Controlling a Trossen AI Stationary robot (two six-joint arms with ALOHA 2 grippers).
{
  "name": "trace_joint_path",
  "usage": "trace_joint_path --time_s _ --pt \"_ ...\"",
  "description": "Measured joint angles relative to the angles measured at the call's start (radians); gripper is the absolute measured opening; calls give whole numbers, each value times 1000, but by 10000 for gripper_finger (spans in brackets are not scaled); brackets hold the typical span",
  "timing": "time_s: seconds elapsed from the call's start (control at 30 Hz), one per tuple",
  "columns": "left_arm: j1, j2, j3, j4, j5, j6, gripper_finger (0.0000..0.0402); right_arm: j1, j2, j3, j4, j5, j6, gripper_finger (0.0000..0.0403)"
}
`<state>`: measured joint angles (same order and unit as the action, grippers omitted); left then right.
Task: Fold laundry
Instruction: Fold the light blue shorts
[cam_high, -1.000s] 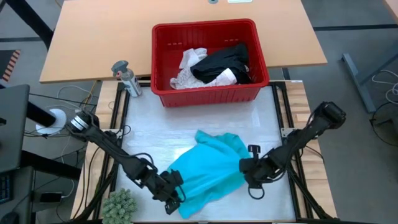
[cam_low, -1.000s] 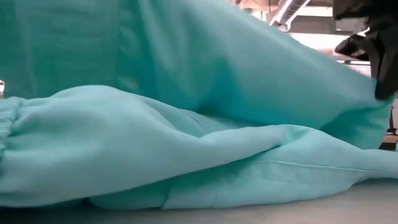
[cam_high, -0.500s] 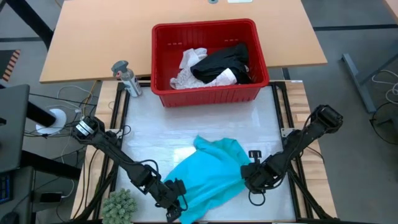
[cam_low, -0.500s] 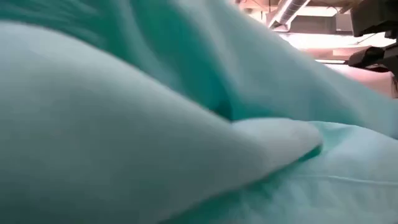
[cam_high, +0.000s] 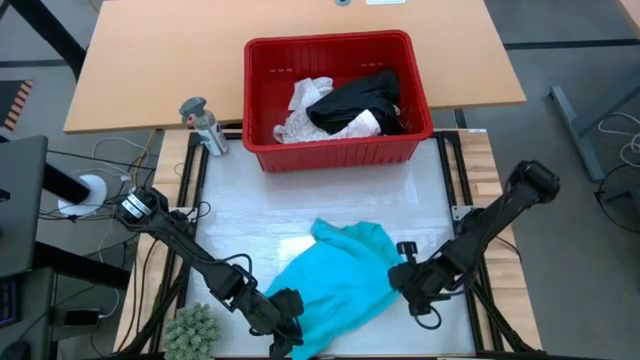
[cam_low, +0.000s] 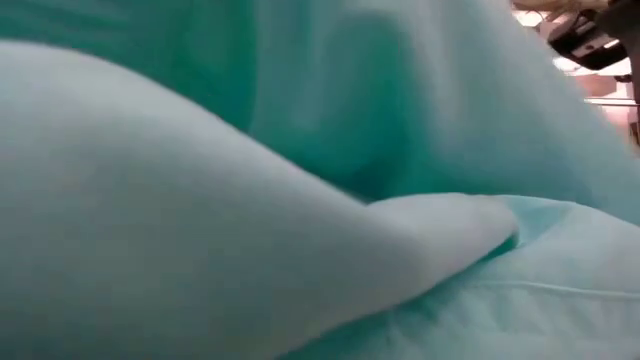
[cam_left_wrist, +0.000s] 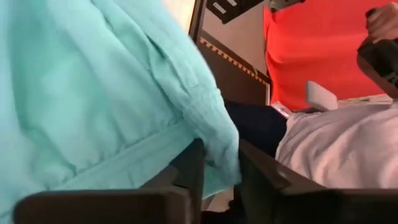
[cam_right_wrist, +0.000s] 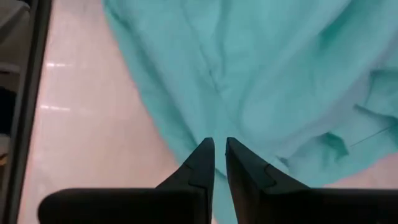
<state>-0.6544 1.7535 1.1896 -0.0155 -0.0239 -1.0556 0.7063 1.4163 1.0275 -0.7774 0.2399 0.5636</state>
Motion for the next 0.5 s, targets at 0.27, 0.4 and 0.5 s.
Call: trace_joint_path --time_s 0.27,0.4,0.5 --pt "4 0 0 56 122 -21 137 -27 1 -7 177 233 -205 68" --pt "15 0 0 21 -13 54 128 -101 32 -21 162 321 -225 69" --pt "28 3 0 -21 -142 79 121 -188 39 -21 181 298 -207 83"
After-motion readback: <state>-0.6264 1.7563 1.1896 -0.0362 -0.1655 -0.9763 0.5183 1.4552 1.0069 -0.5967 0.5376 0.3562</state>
